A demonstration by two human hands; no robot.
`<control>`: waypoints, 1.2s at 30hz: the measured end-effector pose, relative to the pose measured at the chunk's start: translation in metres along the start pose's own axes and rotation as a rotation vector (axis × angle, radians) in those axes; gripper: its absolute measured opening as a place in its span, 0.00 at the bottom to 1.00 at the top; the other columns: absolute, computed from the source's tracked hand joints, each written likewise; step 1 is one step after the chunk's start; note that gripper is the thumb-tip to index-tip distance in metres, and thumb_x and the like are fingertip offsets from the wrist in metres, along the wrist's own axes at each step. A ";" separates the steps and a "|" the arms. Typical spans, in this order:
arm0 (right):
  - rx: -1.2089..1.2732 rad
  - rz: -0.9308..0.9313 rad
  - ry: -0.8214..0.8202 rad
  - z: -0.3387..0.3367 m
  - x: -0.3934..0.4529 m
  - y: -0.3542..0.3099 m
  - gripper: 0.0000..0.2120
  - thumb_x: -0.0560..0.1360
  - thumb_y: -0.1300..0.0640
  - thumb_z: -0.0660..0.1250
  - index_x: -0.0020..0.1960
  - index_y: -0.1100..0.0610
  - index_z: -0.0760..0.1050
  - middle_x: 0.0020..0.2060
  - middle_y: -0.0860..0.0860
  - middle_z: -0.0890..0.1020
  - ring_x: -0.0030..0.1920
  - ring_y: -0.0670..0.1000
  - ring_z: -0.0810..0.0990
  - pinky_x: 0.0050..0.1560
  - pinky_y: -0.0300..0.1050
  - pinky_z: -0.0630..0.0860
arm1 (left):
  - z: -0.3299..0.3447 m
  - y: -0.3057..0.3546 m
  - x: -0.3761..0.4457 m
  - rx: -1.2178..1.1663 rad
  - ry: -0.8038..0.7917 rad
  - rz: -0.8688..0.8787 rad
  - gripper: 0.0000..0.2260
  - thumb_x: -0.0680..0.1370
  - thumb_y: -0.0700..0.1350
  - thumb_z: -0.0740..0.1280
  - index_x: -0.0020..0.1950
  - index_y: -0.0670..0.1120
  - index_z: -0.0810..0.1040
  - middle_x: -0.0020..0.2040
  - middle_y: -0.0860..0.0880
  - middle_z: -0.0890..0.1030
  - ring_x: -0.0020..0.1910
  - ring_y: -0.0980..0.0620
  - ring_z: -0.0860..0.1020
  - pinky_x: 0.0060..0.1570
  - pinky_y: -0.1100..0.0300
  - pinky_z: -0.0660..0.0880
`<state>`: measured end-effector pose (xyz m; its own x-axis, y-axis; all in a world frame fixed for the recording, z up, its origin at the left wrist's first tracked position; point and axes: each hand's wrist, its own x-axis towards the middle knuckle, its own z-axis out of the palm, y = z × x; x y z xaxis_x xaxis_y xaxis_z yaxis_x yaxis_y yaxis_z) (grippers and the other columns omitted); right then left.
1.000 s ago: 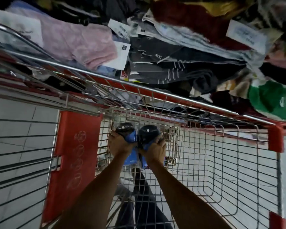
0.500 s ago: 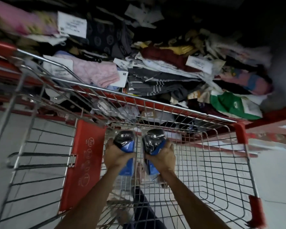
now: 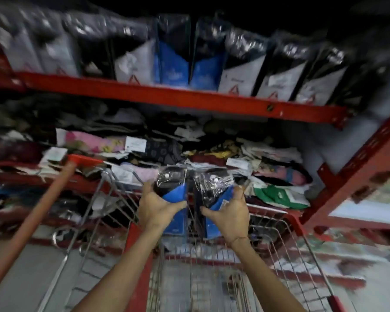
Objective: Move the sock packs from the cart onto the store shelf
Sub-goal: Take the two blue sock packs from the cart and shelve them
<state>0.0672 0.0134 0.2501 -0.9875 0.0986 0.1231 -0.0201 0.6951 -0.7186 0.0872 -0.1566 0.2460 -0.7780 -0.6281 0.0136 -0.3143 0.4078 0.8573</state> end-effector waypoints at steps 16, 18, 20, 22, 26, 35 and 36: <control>0.253 -0.293 0.453 -0.103 0.101 -0.187 0.44 0.59 0.38 0.78 0.65 0.60 0.66 0.55 0.56 0.80 0.55 0.58 0.80 0.49 0.48 0.76 | -0.084 0.196 0.089 -0.264 0.359 0.388 0.43 0.58 0.55 0.82 0.68 0.47 0.67 0.63 0.47 0.77 0.61 0.46 0.76 0.55 0.54 0.73; 0.306 -0.353 0.512 -0.105 0.119 -0.204 0.47 0.60 0.40 0.78 0.69 0.61 0.63 0.62 0.56 0.76 0.60 0.57 0.76 0.54 0.46 0.74 | -0.086 0.216 0.101 -0.286 0.395 0.437 0.42 0.59 0.54 0.81 0.67 0.46 0.67 0.62 0.48 0.77 0.61 0.47 0.76 0.52 0.58 0.70; 0.350 -0.379 0.542 -0.103 0.137 -0.219 0.48 0.62 0.41 0.78 0.72 0.62 0.60 0.66 0.57 0.72 0.66 0.56 0.72 0.59 0.45 0.71 | -0.085 0.233 0.114 -0.289 0.433 0.484 0.40 0.60 0.53 0.81 0.67 0.46 0.67 0.63 0.47 0.76 0.61 0.47 0.75 0.53 0.57 0.70; 0.391 -0.373 0.538 -0.097 0.155 -0.229 0.50 0.64 0.42 0.77 0.74 0.61 0.56 0.71 0.56 0.67 0.71 0.55 0.66 0.66 0.47 0.68 | -0.081 0.246 0.130 -0.297 0.474 0.520 0.40 0.61 0.52 0.81 0.67 0.46 0.67 0.63 0.47 0.76 0.61 0.46 0.75 0.54 0.54 0.72; 0.404 -0.380 0.573 -0.074 0.180 -0.234 0.49 0.64 0.43 0.77 0.74 0.60 0.55 0.72 0.55 0.65 0.73 0.54 0.63 0.68 0.46 0.68 | -0.061 0.248 0.155 -0.279 0.486 0.558 0.39 0.60 0.54 0.80 0.65 0.45 0.67 0.61 0.46 0.76 0.58 0.44 0.76 0.51 0.49 0.76; 0.308 -0.343 0.562 -0.042 0.204 -0.229 0.47 0.67 0.40 0.73 0.75 0.59 0.54 0.69 0.55 0.69 0.65 0.55 0.73 0.57 0.49 0.75 | -0.027 0.239 0.188 -0.182 0.473 0.536 0.43 0.62 0.54 0.79 0.70 0.42 0.64 0.67 0.43 0.73 0.65 0.44 0.72 0.56 0.53 0.73; 0.276 -0.351 0.558 -0.040 0.205 -0.229 0.46 0.67 0.40 0.72 0.75 0.59 0.55 0.68 0.55 0.69 0.65 0.55 0.74 0.57 0.50 0.75 | -0.026 0.237 0.190 -0.165 0.458 0.523 0.43 0.63 0.54 0.79 0.71 0.41 0.64 0.67 0.43 0.72 0.66 0.44 0.72 0.58 0.53 0.73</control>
<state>-0.1244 -0.0972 0.4672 -0.6899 0.3027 0.6576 -0.4338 0.5544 -0.7102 -0.1212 -0.1970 0.4653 -0.4859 -0.6080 0.6279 0.1524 0.6485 0.7458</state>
